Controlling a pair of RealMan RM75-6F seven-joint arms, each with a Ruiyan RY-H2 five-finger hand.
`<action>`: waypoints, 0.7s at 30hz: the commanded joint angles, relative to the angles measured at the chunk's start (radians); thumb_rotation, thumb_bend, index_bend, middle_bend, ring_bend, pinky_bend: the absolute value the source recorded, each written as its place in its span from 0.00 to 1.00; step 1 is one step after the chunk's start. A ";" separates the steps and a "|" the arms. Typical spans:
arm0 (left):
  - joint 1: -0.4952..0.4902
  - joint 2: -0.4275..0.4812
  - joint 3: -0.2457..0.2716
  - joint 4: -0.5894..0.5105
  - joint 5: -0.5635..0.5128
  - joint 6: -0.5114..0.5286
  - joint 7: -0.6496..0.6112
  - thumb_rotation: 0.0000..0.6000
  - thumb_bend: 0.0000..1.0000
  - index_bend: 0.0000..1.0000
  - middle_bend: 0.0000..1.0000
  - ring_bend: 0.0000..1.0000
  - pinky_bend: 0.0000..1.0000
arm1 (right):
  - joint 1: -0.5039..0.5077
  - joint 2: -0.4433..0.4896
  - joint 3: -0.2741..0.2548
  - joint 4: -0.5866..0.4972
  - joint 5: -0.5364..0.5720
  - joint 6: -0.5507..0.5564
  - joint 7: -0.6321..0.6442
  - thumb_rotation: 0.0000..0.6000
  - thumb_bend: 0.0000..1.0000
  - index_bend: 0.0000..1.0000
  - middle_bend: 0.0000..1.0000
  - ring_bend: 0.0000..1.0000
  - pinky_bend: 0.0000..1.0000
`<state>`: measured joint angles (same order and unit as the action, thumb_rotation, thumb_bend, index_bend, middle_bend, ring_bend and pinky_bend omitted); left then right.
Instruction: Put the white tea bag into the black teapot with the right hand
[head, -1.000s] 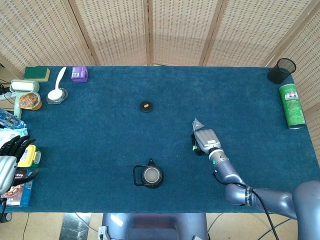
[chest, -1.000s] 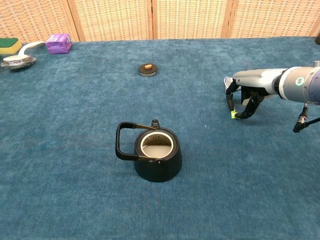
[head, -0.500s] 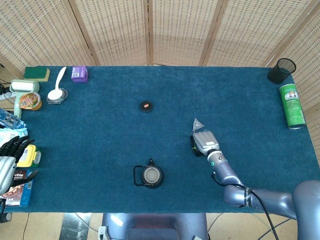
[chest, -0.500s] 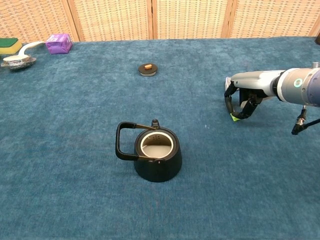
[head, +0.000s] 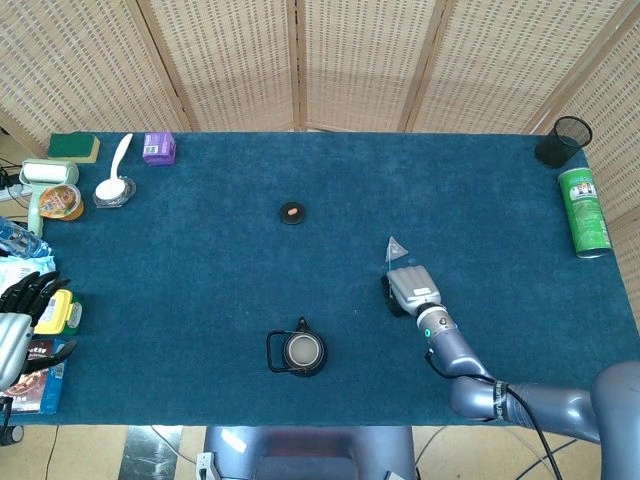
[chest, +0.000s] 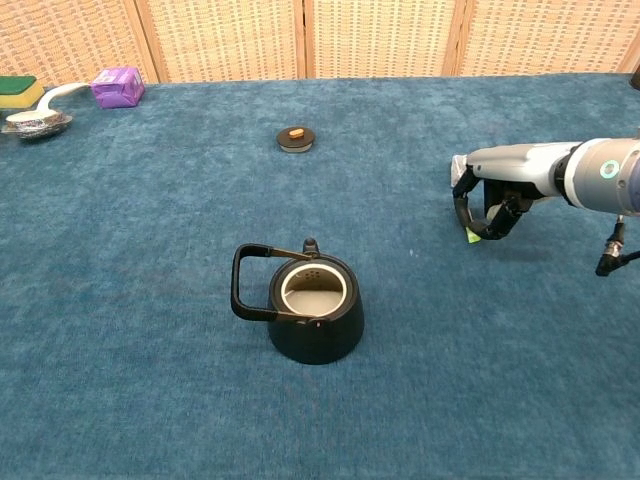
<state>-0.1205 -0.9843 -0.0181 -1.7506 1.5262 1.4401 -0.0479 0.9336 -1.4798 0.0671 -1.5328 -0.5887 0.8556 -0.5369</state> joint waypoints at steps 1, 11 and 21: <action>0.000 0.001 0.000 -0.001 0.002 0.002 0.000 1.00 0.26 0.14 0.10 0.00 0.09 | -0.005 0.006 -0.003 -0.013 -0.005 0.007 0.000 1.00 0.56 0.52 1.00 1.00 1.00; 0.002 0.002 0.002 -0.004 0.011 0.007 0.000 1.00 0.26 0.14 0.10 0.00 0.09 | -0.017 0.018 -0.013 -0.042 -0.013 0.022 -0.003 1.00 0.56 0.52 1.00 1.00 1.00; 0.005 0.005 0.004 -0.006 0.014 0.012 -0.001 1.00 0.26 0.14 0.10 0.00 0.09 | -0.022 0.011 -0.016 -0.038 -0.012 0.022 -0.001 1.00 0.57 0.55 1.00 1.00 1.00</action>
<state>-0.1157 -0.9797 -0.0143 -1.7561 1.5404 1.4515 -0.0486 0.9116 -1.4681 0.0509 -1.5715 -0.6012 0.8779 -0.5377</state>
